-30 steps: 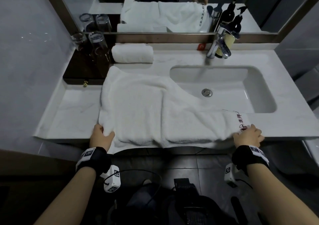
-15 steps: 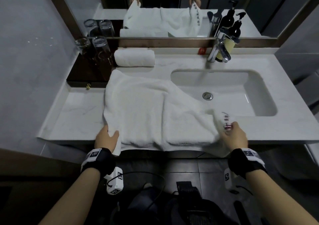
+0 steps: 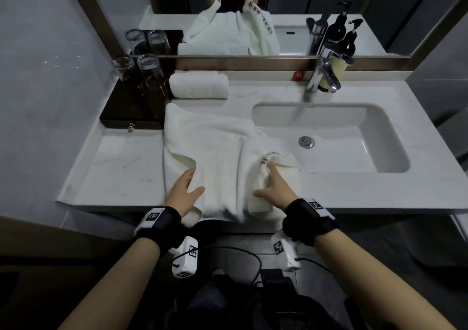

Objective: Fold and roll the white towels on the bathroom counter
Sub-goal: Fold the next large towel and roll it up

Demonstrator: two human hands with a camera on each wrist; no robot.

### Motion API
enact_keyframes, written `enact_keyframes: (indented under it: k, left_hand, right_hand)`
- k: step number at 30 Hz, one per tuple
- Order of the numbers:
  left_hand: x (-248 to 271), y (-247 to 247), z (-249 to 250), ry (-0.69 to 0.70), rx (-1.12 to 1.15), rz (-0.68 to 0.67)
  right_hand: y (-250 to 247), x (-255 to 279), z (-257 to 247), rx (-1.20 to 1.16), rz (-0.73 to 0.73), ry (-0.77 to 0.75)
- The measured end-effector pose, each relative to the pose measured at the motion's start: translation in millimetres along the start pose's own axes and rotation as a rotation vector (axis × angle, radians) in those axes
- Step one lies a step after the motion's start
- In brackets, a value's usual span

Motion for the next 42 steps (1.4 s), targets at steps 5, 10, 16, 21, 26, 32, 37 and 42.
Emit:
enact_keyframes:
  k: [5,10,16,21,26,32,37,42]
  left_hand:
    - [3,20,15,-0.023,0.089,-0.095]
    - [9,26,18,-0.124,0.285,0.068]
    - [11,20,24,-0.164,0.346,0.167]
    - [14,19,29,-0.128,0.335,0.225]
    - [15,31,37,-0.192,0.515,0.182]
    - [12,25,28,-0.171,0.527,0.206]
    - [11,21,27,-0.103,0.406,0.205]
    - [11,20,27,-0.102,0.401,0.175]
  right_hand:
    - [51,0,-31,-0.125,0.016,-0.108]
    - [65,2,-30,-0.346,0.138,-0.04]
    - [84,14,-37,-0.404,0.135,-0.146]
    - [76,15,-39,-0.413,0.241,-0.189]
    - [86,16,-41,-0.452,0.203,-0.157]
    - [88,18,-43,-0.432,0.184,-0.181]
    - [82,17,-48,-0.49,0.269,-0.198]
    - [78,14,-52,-0.431,0.407,-0.207]
Point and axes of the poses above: each hand's wrist, its own x-axis away from the middle knuckle, its own y-axis out of the palm, z = x × y, the point moved 4 cm from there along -x, towards the middle knuckle, and after that the axes turned 5 degrees about y, right-handed, at the moved point
